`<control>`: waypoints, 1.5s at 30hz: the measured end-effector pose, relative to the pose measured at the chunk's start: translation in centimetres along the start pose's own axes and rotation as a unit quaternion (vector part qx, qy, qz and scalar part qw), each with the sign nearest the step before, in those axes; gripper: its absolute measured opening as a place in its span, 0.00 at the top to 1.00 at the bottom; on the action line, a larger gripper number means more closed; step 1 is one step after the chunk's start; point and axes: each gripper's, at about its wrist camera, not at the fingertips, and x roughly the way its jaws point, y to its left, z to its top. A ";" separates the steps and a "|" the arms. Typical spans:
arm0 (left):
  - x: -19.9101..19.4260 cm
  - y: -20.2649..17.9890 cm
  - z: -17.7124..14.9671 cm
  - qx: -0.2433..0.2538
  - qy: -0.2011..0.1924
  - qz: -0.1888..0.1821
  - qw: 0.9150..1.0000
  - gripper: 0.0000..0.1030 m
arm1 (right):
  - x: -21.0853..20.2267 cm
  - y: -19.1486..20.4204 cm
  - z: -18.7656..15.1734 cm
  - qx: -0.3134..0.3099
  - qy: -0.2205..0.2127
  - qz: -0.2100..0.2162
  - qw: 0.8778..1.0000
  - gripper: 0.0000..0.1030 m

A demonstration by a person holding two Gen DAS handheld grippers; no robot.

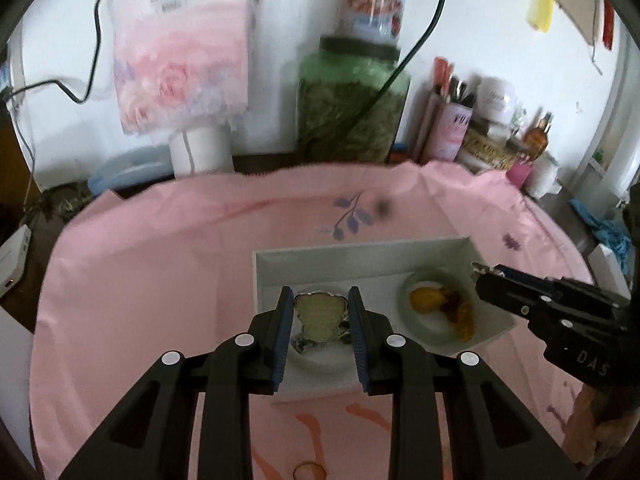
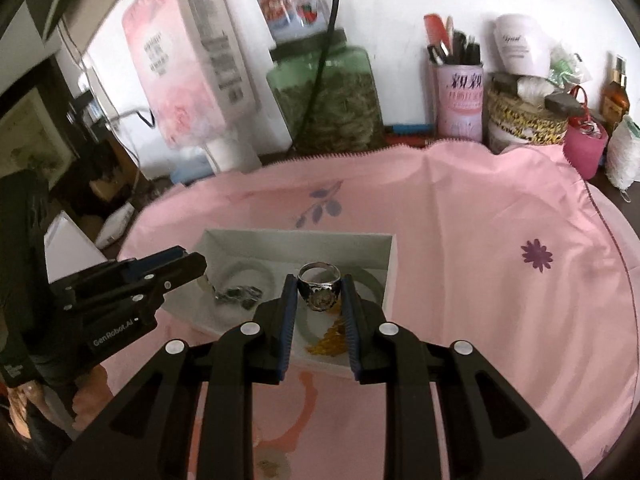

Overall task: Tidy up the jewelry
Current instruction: 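Carry the pendant and ring over the white box with both tools, then open both tools to drop pendant and ring into the box dishes, then grasp the large silver signet ring with left tool while right tool approaches the jade disc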

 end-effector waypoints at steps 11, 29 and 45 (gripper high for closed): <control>0.5 -0.2 -0.5 0.001 0.007 -0.005 1.000 0.71 | -0.9 -0.5 0.2 0.013 -0.027 0.014 0.999 0.64; -5.9 2.9 -10.1 0.004 0.009 0.015 1.000 0.35 | -7.7 0.7 -9.0 -0.008 -0.073 -0.008 0.997 0.14; -4.3 -1.1 -12.8 0.122 0.035 0.011 0.992 0.35 | -6.9 0.8 -9.0 -0.022 -0.061 -0.028 0.998 0.10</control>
